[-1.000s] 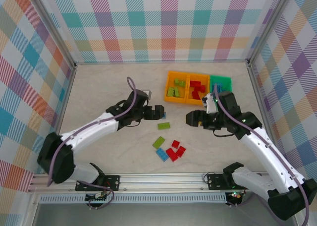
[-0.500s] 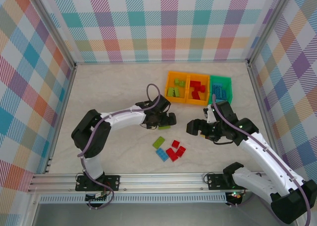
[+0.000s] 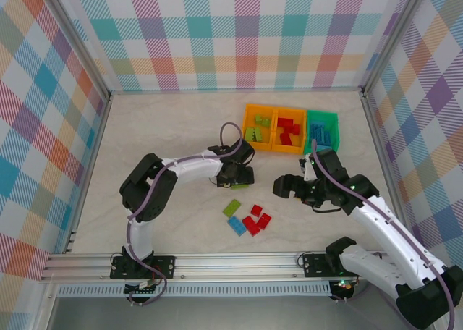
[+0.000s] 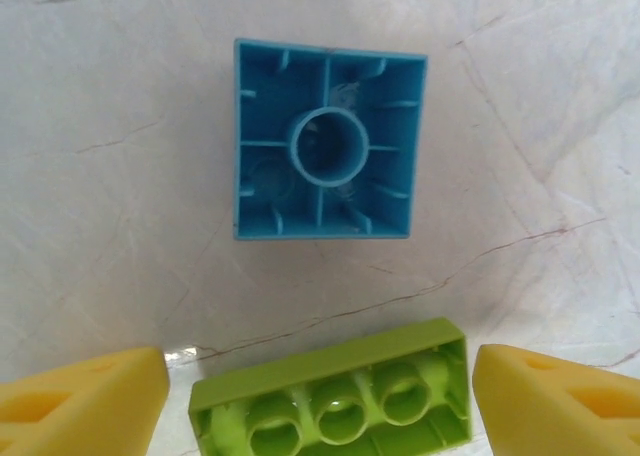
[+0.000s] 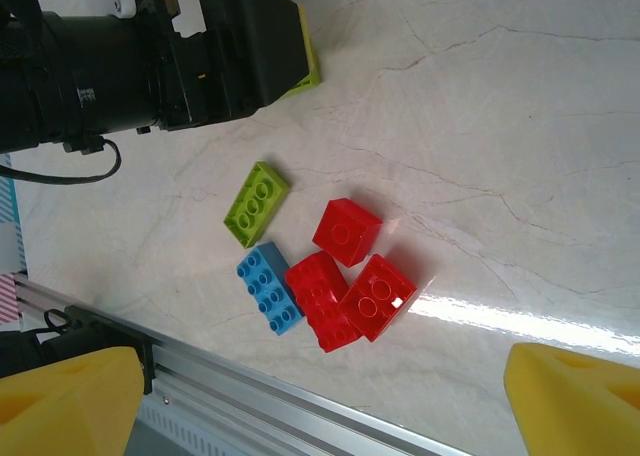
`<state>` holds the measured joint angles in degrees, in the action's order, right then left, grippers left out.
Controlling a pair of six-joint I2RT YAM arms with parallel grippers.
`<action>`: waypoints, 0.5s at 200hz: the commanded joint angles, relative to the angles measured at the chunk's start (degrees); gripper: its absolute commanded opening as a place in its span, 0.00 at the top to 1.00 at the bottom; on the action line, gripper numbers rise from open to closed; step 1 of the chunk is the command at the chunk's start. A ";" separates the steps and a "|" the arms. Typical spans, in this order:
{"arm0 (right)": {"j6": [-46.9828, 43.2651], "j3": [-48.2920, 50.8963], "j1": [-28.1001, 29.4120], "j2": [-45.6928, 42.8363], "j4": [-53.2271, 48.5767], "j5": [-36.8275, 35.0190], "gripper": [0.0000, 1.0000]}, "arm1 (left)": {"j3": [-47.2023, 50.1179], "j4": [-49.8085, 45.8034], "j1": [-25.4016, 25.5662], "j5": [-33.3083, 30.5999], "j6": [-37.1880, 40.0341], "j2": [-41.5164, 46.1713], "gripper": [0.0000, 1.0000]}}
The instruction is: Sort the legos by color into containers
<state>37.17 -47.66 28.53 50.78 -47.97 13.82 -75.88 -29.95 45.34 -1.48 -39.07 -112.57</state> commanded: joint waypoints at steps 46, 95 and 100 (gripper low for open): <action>1.49 1.46 0.28 -1.52 -0.27 -1.15 0.04 | 1.53 -6.61 0.97 -2.74 6.75 -2.48 0.36; 1.50 1.52 0.29 -2.01 -0.12 -1.43 0.03 | 3.26 -6.40 1.04 -3.04 7.18 2.37 0.43; 1.50 1.49 0.29 -1.92 0.04 -1.37 0.03 | 3.28 -6.20 0.99 -2.92 7.01 3.41 0.43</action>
<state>38.22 -46.50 28.53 49.32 -47.90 12.62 -75.18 -31.38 45.78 -2.72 -33.19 -111.59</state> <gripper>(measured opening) 0.966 0.595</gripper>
